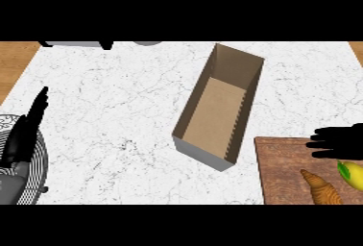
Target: Pick the lemon from the cutting board and place it in the cardboard box
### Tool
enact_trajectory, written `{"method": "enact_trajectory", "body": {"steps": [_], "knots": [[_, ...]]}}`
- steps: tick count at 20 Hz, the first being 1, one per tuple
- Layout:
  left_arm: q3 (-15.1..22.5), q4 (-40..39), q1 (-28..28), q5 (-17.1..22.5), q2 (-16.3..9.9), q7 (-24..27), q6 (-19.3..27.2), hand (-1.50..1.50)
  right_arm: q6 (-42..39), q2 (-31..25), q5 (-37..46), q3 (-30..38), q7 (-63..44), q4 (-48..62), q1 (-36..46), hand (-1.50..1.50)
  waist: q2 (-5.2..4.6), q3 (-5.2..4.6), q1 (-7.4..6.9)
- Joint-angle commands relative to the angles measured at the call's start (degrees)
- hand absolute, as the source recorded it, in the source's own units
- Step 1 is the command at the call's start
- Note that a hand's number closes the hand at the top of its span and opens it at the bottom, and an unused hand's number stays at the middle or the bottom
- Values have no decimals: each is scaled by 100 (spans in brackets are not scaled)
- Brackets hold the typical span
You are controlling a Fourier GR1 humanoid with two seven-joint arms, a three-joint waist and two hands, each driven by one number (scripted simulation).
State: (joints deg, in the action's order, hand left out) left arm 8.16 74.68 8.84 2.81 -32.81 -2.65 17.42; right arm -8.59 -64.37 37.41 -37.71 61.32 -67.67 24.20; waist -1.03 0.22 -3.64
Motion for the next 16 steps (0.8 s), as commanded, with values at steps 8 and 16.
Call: {"method": "enact_trajectory", "body": {"steps": [8,16], "knots": [[-155,19,-48,-204,53,-172,102,0,525,833,806,-329,1519,1663,834,-150,68,-13,187],[-289,-164,-20,-163,146,-38,-11,0,714,974,810,-659,1786,1849,695,-150,72,-17,266]]}}
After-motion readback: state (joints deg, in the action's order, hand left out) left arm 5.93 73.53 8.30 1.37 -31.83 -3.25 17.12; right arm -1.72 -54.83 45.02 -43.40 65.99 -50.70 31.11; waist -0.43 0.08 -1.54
